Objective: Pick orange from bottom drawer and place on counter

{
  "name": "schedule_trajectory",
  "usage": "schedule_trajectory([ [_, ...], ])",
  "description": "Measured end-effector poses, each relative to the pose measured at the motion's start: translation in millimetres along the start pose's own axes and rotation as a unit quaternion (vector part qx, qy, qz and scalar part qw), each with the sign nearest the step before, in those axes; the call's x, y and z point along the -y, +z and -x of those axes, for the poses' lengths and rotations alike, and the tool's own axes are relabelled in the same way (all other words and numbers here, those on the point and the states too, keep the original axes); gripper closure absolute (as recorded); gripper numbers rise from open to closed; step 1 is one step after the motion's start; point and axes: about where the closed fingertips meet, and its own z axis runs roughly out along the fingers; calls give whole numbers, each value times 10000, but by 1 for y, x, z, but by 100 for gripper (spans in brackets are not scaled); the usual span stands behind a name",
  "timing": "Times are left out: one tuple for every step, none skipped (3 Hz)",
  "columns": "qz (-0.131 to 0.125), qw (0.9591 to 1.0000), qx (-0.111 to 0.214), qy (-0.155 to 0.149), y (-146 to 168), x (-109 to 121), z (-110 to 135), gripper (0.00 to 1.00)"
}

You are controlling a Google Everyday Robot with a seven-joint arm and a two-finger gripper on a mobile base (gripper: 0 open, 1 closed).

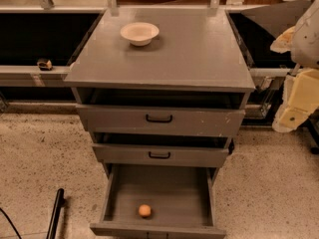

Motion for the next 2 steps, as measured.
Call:
schedule_trajectory([
  [0, 10000, 0, 0, 0, 0, 0, 0],
  [67, 9999, -66, -88, 38, -5, 11, 0],
])
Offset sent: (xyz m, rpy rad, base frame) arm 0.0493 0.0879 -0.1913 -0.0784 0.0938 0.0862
